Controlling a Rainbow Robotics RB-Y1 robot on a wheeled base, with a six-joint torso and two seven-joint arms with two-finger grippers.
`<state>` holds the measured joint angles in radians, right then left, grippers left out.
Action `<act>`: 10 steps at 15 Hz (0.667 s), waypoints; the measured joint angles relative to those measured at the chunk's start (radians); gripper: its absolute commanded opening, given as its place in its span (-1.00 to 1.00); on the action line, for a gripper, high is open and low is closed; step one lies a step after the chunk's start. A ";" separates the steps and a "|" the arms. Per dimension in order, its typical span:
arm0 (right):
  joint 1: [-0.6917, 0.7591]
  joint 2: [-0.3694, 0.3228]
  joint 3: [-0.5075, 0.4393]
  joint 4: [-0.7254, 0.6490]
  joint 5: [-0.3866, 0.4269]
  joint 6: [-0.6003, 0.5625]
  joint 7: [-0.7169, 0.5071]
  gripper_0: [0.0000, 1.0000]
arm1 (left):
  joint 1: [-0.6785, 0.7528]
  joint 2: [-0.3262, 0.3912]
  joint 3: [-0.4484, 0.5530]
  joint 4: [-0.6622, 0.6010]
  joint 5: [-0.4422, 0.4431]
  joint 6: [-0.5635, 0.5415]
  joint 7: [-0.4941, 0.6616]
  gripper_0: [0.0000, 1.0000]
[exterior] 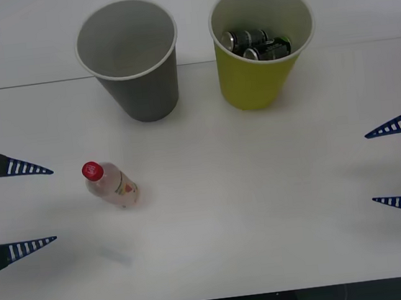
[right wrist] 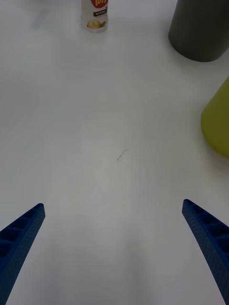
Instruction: Put the can into the green bin and the plastic bottle into the gray bin
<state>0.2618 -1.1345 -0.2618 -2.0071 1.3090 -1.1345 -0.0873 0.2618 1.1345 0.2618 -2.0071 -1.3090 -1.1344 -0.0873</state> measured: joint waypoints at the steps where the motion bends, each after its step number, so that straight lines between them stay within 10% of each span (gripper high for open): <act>1: 0.000 0.000 0.000 0.000 0.000 0.000 0.000 1.00 | 0.000 0.000 0.000 0.000 0.000 0.000 0.000 1.00; 10: 0.000 0.000 0.000 0.000 0.000 0.000 0.000 1.00 | -0.016 -0.013 0.039 0.023 0.001 0.049 -0.002 1.00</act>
<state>0.2618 -1.1345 -0.2618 -2.0071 1.3090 -1.1345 -0.0873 0.2455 1.1217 0.3009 -1.9845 -1.3082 -1.0851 -0.0888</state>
